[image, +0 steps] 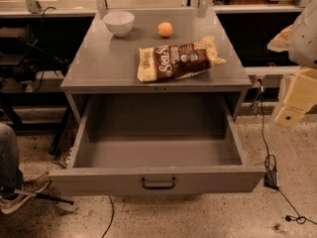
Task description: Close top drawer
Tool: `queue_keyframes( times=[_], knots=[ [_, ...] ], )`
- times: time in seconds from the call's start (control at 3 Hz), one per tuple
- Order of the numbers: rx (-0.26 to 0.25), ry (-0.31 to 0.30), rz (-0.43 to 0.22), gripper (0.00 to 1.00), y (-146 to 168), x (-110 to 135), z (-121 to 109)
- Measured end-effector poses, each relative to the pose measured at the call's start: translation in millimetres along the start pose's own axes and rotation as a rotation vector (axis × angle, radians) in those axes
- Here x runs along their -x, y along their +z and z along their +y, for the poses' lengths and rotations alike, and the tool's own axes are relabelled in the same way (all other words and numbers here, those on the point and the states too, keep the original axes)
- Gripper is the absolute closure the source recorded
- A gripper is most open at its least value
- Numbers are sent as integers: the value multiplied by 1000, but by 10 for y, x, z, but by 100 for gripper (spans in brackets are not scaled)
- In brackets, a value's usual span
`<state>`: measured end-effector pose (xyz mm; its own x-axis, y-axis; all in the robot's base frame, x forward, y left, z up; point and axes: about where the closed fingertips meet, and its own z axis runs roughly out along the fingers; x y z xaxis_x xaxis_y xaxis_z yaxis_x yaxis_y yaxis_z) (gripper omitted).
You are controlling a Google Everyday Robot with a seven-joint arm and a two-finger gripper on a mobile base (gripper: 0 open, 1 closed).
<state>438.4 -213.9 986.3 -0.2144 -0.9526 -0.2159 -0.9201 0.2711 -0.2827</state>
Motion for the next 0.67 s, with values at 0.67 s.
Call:
queue_keyframes(
  times=[0.67],
  knots=[
    [118,51,49,0,312,-103,261]
  ],
)
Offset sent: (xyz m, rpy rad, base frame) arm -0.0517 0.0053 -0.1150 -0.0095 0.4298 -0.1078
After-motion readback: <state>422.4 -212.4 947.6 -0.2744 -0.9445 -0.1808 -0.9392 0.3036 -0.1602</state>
